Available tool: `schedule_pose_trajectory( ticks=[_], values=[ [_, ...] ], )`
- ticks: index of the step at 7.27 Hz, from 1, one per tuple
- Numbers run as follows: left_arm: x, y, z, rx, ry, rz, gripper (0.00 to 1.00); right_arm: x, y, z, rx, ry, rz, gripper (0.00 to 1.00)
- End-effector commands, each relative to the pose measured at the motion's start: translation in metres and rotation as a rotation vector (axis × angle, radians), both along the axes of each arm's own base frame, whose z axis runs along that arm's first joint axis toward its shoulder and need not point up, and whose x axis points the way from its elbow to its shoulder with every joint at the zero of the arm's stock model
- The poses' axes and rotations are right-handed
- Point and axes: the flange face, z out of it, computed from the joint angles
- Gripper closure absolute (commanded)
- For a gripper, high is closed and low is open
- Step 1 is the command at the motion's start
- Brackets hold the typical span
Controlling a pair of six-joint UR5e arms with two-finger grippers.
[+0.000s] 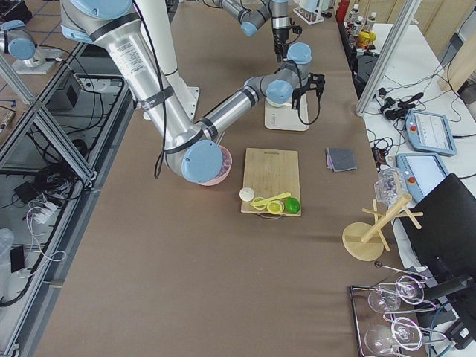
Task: Stack pink bowl on green and place spoon
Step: 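Carry the white spoon into the pink bowl while the left gripper withdraws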
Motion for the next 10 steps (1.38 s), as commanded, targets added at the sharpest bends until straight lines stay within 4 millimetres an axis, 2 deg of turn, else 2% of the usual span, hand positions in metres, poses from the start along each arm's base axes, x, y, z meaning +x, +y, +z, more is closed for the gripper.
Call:
schedule_pose_trajectory(
  ticks=[1,2,3,5,6,7,10],
  values=[
    [-0.052,0.006,0.068,0.072,-0.089,0.019,0.02,-0.086,0.021,-0.038,0.022,-0.051,0.089,1.0],
    [-0.054,0.008,0.078,0.079,-0.103,0.027,0.02,-0.113,0.029,-0.031,0.049,-0.069,0.12,1.0],
    [-0.054,0.009,0.078,0.082,-0.102,0.027,0.02,-0.122,0.035,-0.031,0.057,-0.067,0.128,1.0],
    [-0.053,0.008,0.082,0.076,-0.106,0.028,0.02,-0.122,0.035,-0.031,0.06,-0.066,0.13,1.0],
    [-0.053,0.008,0.082,0.075,-0.108,0.027,0.02,-0.122,0.035,-0.032,0.062,-0.067,0.132,0.86],
    [-0.052,0.008,0.082,0.077,-0.108,0.027,0.02,-0.123,0.034,-0.031,0.069,-0.059,0.134,0.01],
    [-0.051,0.008,0.082,0.083,-0.109,0.025,0.02,-0.121,0.035,-0.031,0.07,-0.06,0.134,0.0]
  ],
)
